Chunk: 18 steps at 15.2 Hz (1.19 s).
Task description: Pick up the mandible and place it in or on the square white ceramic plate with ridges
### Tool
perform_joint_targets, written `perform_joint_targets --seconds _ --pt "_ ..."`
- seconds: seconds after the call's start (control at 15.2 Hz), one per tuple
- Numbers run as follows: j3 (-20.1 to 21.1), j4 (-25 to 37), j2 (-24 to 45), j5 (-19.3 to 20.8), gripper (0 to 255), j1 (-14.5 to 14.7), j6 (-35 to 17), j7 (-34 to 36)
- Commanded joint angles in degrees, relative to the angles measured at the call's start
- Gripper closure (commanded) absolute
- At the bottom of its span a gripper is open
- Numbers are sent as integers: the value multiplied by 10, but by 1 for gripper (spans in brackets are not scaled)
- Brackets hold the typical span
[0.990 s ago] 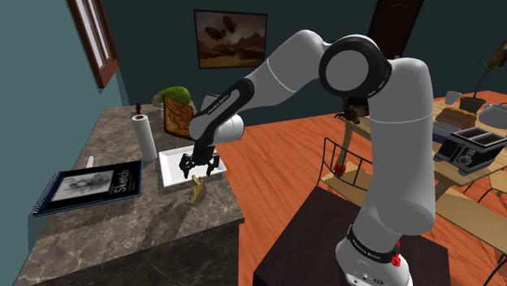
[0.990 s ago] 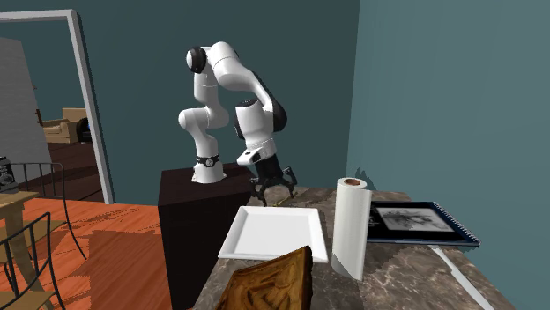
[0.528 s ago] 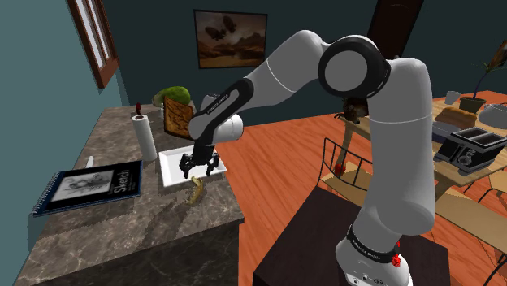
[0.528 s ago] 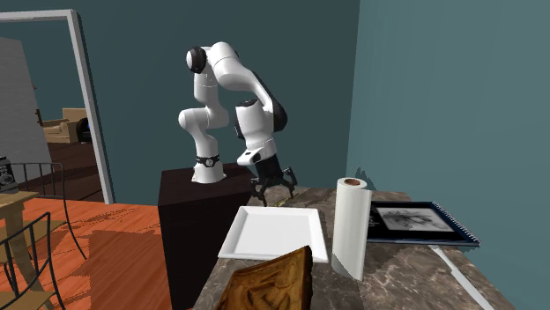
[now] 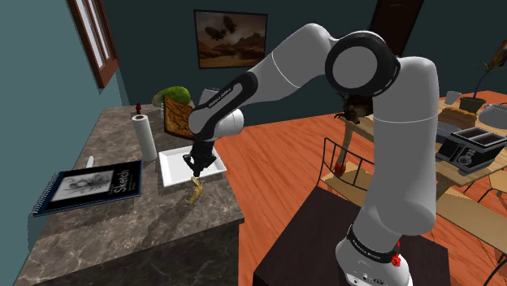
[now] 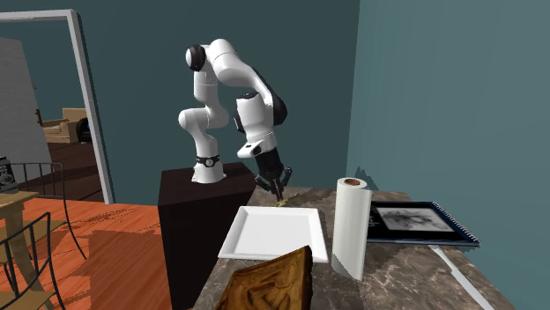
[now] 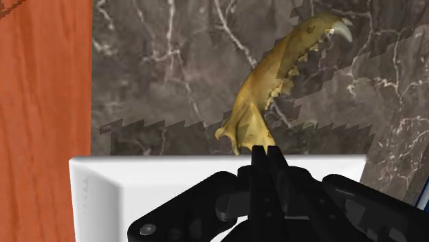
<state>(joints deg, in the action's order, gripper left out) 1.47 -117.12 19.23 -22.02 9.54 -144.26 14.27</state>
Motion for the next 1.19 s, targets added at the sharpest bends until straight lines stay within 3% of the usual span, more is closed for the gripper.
perform_joint_targets --seconds 0.0,0.07,0.13,0.4,1.12 --pt "-2 1 -12 5 255 1 14 6" --pt "-1 1 -6 3 255 1 7 3" --pt "-1 1 -6 3 0 1 7 3" --pt "-84 -46 -35 146 0 140 0 405" --pt "-78 -41 15 132 0 138 -44 395"
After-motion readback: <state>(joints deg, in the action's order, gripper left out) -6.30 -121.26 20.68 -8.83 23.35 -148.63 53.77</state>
